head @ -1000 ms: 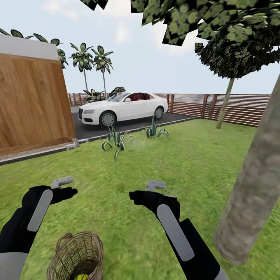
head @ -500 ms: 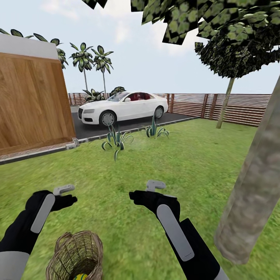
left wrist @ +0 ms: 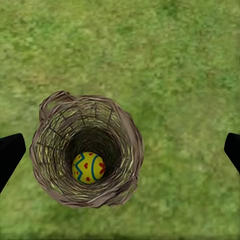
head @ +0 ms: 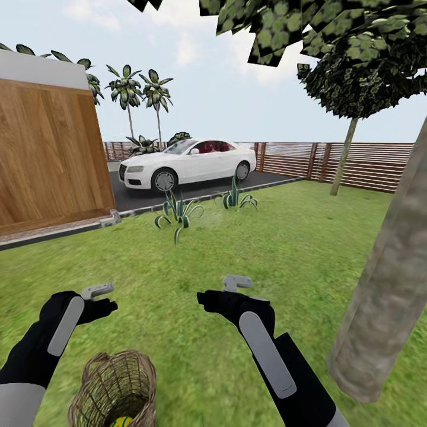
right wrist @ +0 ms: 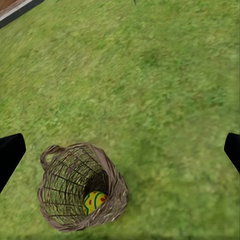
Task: Take the three Easter eggs out of the wicker basket on the lawn in the garden, then place them on the lawn next to a single tree (choose any tree) so that all three eggs are next to the same tree and none are left in the basket.
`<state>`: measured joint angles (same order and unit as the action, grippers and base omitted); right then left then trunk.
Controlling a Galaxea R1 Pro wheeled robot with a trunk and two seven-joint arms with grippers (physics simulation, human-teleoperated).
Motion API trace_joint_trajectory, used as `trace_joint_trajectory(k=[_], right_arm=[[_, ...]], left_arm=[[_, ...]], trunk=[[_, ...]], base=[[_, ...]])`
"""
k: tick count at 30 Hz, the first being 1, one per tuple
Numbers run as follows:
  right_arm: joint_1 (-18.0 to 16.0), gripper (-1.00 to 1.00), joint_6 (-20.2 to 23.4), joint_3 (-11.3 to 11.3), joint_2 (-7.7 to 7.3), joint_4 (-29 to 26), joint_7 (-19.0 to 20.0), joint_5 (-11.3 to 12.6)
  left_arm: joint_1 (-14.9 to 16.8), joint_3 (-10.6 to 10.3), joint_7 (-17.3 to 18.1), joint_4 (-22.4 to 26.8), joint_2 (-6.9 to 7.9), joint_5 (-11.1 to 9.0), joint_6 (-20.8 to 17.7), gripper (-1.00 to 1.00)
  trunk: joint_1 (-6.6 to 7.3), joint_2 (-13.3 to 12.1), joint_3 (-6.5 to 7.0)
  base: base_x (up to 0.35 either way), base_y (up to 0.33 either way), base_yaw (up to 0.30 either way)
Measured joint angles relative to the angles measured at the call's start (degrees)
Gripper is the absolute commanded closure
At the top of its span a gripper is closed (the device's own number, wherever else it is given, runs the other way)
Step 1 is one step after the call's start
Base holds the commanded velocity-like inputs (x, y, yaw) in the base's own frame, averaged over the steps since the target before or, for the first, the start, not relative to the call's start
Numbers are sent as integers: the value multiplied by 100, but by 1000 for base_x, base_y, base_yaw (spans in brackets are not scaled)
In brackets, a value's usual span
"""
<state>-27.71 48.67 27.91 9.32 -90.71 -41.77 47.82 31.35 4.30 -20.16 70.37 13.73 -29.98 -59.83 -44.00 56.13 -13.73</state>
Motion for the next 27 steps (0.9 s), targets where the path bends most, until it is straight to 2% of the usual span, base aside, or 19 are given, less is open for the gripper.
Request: trace_joint_trajectory(k=[3, 4, 11, 19, 27], right_arm=[[0, -100, 0, 0, -1, -2, 0, 0], [0, -100, 0, 0, -1, -2, 0, 0], [0, -100, 0, 0, 0, -3, 0, 0], [0, -100, 0, 0, 2, -3, 0, 0], [0, -100, 0, 2, 1, -3, 0, 0]], left_arm=[[10, 5, -3, -239, 2, 2, 0, -100], [33, 13, -4, -454, 9, 8, 0, -100], [407, 4, 33, -1403, 27, 4, 0, -100], [598, -3, 108, -1933, 36, 14, 0, -100], [644, -10, 115, -2139, 54, 25, 0, -100]], trunk=[[-66, 120, -54], [-88, 160, -72], [-242, 442, -198], [-418, 763, -342], [-593, 1084, -486]], base=[[0, 0, 0], [0, 0, 0], [0, 0, 0], [0, 0, 0], [0, 0, 0]])
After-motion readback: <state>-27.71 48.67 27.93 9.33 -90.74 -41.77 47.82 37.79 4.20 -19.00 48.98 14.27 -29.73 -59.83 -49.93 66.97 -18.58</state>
